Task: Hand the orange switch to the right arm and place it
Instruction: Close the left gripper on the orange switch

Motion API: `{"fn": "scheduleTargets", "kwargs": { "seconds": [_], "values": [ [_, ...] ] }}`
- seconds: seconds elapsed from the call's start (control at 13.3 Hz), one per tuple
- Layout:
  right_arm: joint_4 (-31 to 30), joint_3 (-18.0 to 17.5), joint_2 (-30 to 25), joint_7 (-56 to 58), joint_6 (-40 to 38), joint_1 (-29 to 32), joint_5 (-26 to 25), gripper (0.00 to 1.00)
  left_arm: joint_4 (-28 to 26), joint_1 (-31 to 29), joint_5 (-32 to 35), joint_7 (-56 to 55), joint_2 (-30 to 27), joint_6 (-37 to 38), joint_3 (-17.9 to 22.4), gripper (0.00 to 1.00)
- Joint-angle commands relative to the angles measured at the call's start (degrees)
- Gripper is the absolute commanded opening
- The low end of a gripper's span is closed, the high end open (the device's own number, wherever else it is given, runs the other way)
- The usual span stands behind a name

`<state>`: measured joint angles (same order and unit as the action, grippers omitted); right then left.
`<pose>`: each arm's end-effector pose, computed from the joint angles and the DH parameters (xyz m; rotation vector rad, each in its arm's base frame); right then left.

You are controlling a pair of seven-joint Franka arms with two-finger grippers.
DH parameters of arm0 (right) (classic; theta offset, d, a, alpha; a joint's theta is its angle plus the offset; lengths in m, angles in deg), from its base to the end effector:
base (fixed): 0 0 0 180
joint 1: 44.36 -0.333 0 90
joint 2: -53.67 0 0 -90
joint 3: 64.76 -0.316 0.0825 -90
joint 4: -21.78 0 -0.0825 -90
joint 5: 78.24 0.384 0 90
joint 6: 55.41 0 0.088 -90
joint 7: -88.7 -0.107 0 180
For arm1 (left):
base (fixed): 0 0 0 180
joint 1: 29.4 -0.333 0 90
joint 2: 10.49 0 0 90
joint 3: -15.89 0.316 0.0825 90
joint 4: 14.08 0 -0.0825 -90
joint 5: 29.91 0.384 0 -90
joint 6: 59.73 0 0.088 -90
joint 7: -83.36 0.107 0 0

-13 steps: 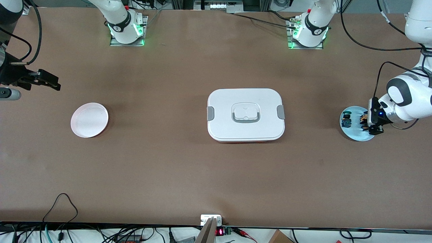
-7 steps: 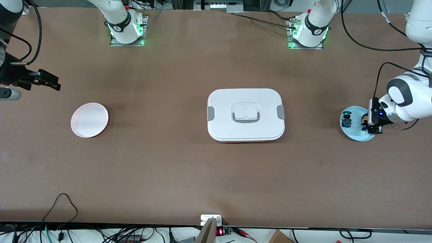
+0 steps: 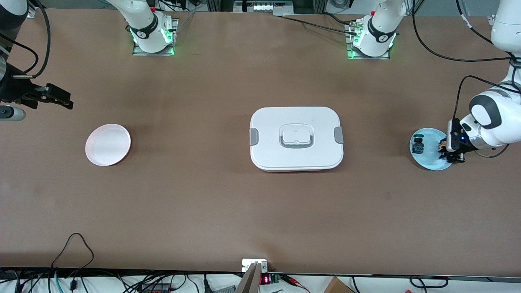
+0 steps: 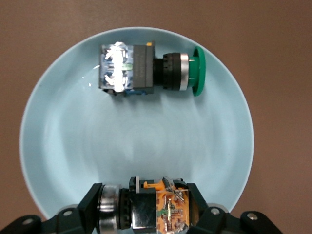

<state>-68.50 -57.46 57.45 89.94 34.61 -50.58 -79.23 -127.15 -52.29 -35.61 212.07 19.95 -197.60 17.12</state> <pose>0.5720 -0.0104 0.5854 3.1154 0.0053 -0.1098 0.5507 0.2456 0.1889 1.9438 -2.3294 0.0419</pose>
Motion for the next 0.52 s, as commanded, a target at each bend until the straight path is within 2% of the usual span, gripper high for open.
{"fn": "scheduleTargets", "kwargs": {
  "seconds": [0.0,0.3,0.45],
  "values": [
    [0.8,0.1,0.1,0.0,-0.6,-0.2,0.1,1.00,5.4,-1.1,-2.0,2.3,-0.2,6.4,-0.8,0.00],
    [0.8,0.3,0.0,0.3,-0.6,0.2,0.2,1.00,19.2,-1.2,-8.5,0.5,1.8,24.3,-0.5,0.00],
    [0.8,0.3,-0.1,0.0,-0.8,0.1,0.1,1.00,22.5,-0.7,-9.9,-0.1,2.4,30.2,-0.6,0.00]
  ]
}}
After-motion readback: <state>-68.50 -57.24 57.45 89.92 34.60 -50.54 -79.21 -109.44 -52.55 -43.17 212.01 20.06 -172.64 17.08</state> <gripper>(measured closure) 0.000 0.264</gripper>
